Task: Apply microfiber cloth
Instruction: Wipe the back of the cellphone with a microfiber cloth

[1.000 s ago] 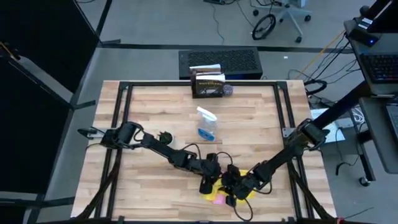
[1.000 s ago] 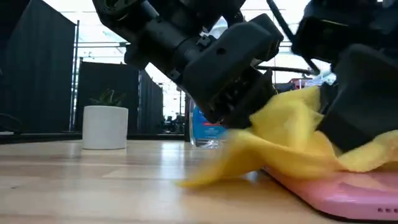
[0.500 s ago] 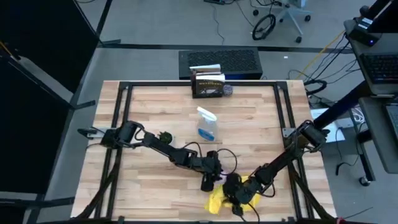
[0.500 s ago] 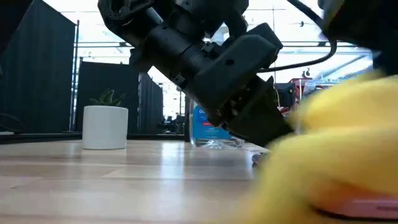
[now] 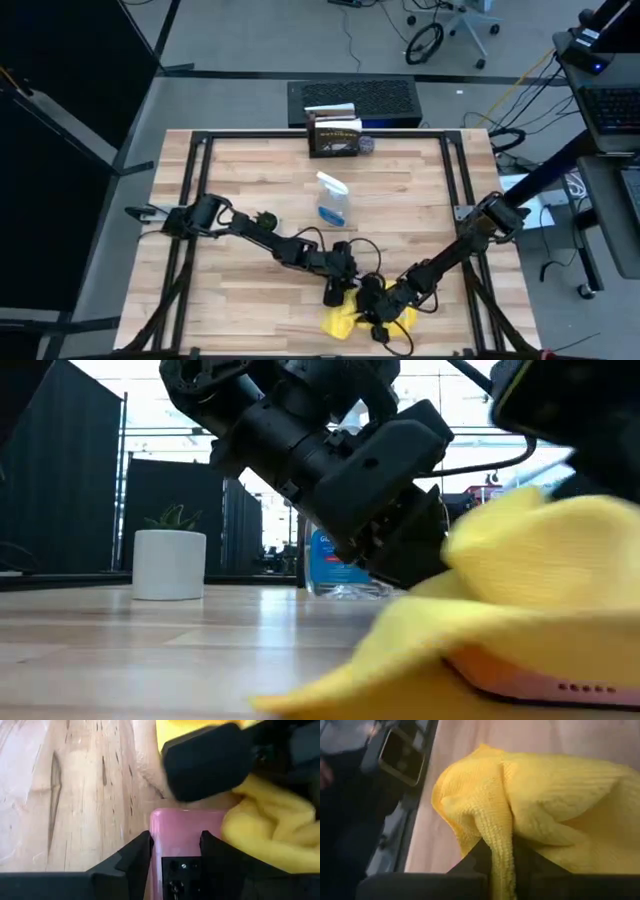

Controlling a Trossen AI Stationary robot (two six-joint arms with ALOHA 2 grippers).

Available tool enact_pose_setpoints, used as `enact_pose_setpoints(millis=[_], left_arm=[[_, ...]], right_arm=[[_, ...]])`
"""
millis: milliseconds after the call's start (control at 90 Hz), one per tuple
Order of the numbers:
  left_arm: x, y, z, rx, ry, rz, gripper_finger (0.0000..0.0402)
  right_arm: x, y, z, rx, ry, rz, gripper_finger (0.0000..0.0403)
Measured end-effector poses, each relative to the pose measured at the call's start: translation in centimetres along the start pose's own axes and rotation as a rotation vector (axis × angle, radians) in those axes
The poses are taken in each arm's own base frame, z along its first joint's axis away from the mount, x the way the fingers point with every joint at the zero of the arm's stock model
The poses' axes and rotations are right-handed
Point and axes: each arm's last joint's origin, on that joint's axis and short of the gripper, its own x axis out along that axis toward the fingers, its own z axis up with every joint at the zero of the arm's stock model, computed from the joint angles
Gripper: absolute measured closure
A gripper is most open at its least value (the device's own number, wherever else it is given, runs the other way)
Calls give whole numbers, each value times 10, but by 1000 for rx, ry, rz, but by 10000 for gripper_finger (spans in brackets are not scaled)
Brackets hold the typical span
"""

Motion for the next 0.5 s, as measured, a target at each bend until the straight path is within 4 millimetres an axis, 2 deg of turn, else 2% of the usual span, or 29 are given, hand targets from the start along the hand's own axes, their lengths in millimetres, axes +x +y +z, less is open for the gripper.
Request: enact_pose_setpoints(millis=[144, 267, 378, 500], left_arm=[[0, 0, 0, 0, -3, -4, 247], [0, 0, 0, 0, -4, -4, 247], [0, 0, 0, 0, -4, -4, 247], [0, 1, 0, -1, -4, -5, 247]], right_arm=[[-6, -4, 9, -73, -102, -80, 387], [2, -7, 25, -121, -249, -32, 387], [14, -8, 15, -120, -172, 59, 387], [14, -1, 7, -102, -106, 92, 387]])
